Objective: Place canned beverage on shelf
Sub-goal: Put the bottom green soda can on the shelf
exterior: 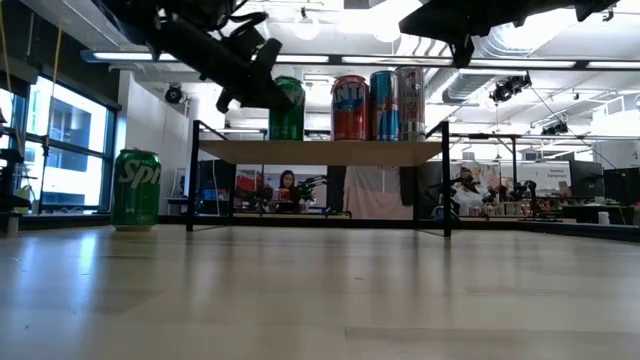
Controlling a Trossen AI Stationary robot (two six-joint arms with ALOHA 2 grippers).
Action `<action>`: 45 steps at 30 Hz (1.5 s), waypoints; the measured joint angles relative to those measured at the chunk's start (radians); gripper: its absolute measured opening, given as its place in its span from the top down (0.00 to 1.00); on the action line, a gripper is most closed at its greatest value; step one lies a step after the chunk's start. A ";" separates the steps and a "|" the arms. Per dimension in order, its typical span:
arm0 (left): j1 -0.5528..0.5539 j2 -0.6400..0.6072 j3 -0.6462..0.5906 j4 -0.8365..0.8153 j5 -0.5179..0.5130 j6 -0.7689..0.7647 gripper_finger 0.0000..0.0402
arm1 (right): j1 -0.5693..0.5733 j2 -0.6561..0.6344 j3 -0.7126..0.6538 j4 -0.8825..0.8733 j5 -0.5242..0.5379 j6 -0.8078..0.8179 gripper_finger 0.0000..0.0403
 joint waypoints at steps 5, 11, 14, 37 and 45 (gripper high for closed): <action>0.000 0.043 0.051 -0.004 -0.008 0.047 1.00 | 0.000 0.000 0.000 -0.003 0.000 0.001 1.00; -0.009 0.025 0.075 -0.060 0.002 0.054 1.00 | 0.000 0.000 0.000 -0.006 0.000 0.006 1.00; -0.018 -0.018 0.077 -0.138 0.003 0.056 1.00 | 0.000 0.000 0.000 -0.006 0.000 0.021 1.00; 0.031 -0.034 0.077 -0.168 0.072 0.071 1.00 | 0.000 0.000 0.000 -0.010 0.000 0.018 1.00; 0.035 0.016 0.077 -0.141 0.055 0.074 1.00 | 0.000 0.000 0.000 -0.011 0.000 0.049 1.00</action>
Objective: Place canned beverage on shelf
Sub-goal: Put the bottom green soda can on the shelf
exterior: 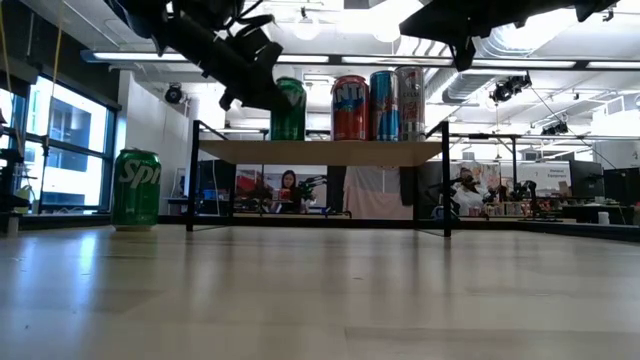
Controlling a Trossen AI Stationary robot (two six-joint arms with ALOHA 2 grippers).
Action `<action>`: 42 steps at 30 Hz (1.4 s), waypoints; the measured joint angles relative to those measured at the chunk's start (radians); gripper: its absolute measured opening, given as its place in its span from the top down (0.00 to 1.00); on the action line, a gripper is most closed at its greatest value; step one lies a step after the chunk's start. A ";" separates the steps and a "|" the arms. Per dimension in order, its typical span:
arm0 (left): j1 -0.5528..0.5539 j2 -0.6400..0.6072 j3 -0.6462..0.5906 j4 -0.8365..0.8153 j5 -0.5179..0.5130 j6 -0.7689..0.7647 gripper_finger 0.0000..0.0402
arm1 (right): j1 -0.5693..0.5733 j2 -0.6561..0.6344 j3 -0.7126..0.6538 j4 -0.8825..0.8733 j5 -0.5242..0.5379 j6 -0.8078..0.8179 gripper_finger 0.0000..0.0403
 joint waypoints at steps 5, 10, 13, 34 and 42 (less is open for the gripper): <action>0.027 -0.004 0.000 0.000 -0.027 0.000 1.00 | 0.000 0.000 0.000 -0.005 0.000 0.007 1.00; 0.061 -0.012 0.000 0.004 -0.030 0.000 1.00 | 0.000 0.000 0.000 -0.006 0.000 0.007 1.00; 0.079 -0.012 0.000 0.003 -0.030 0.005 1.00 | 0.000 0.000 0.000 -0.006 0.000 0.007 1.00; 0.156 -0.134 0.000 -0.098 -0.057 0.098 1.00 | 0.000 0.000 0.000 -0.034 0.000 0.048 1.00; 0.209 -0.065 0.000 -0.035 0.000 0.003 1.00 | 0.000 0.000 0.000 -0.034 0.000 0.056 1.00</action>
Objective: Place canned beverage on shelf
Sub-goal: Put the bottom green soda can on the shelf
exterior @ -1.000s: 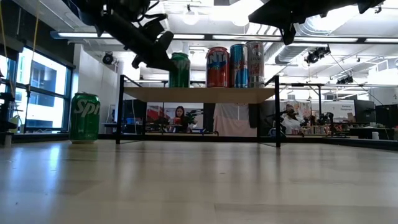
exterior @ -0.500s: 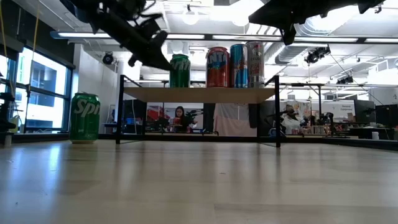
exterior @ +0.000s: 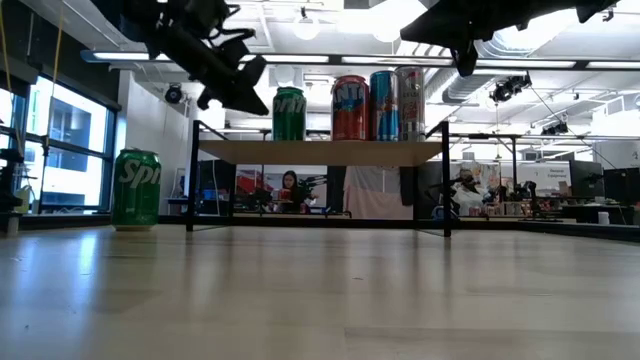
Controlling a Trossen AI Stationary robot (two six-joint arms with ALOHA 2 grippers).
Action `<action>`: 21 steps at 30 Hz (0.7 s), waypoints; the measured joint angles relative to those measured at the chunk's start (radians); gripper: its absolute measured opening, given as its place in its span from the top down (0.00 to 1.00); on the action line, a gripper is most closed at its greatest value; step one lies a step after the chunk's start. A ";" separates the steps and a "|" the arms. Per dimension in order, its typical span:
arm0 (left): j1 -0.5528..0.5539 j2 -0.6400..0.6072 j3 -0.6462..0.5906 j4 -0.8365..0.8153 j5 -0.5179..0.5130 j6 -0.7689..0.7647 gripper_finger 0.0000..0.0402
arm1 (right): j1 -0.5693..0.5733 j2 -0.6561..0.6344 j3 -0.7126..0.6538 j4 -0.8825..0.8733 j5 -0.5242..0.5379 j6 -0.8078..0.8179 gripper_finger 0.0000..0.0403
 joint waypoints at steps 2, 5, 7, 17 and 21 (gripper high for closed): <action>0.000 0.018 0.000 0.010 0.006 -0.004 1.00 | 0.000 0.000 0.000 0.000 0.000 0.000 1.00; -0.001 0.038 0.000 0.013 0.009 -0.010 1.00 | 0.000 0.000 0.000 0.000 0.000 0.000 1.00; -0.001 0.045 0.000 0.022 0.008 -0.025 1.00 | 0.000 0.000 0.000 0.000 0.000 0.000 1.00; -0.003 0.103 0.000 0.114 0.023 -0.061 1.00 | 0.000 0.000 0.000 0.000 0.000 0.000 1.00; -0.006 0.123 0.000 0.137 0.030 -0.085 1.00 | 0.000 0.000 0.000 0.000 0.000 0.003 1.00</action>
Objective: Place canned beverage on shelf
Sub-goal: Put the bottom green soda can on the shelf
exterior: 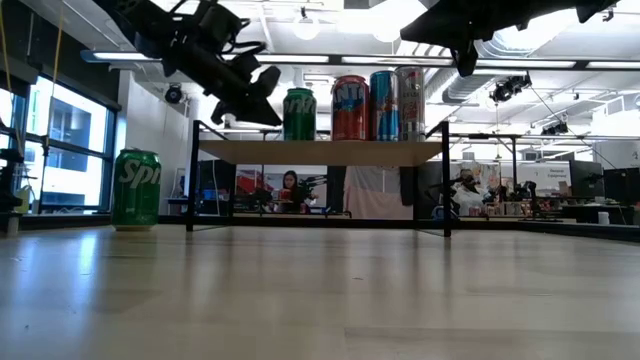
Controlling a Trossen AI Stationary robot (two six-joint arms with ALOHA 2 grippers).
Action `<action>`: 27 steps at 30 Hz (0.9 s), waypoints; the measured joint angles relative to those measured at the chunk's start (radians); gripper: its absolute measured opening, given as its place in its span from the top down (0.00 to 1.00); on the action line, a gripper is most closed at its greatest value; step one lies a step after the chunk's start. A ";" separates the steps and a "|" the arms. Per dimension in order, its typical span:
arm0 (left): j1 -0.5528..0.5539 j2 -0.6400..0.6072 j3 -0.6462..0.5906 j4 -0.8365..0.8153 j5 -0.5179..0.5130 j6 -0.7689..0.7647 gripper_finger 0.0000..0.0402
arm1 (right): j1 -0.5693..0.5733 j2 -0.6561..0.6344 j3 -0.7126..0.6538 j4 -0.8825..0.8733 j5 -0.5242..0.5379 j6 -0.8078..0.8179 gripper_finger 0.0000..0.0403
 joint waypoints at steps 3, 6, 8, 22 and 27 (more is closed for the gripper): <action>-0.005 0.006 0.000 -0.001 0.000 0.000 1.00 | 0.000 0.000 0.000 0.000 0.000 -0.001 1.00; -0.005 0.006 0.000 0.013 0.000 -0.006 1.00 | 0.000 0.000 0.000 0.000 0.000 -0.002 1.00; -0.005 0.006 0.000 0.034 0.000 -0.022 1.00 | 0.000 0.000 0.000 0.000 0.000 -0.003 1.00; -0.025 0.056 0.000 0.132 0.001 -0.053 1.00 | 0.000 0.000 0.000 0.000 0.000 -0.003 1.00; -0.025 0.057 0.000 0.161 0.001 -0.074 1.00 | 0.000 0.000 0.000 0.000 0.000 -0.003 1.00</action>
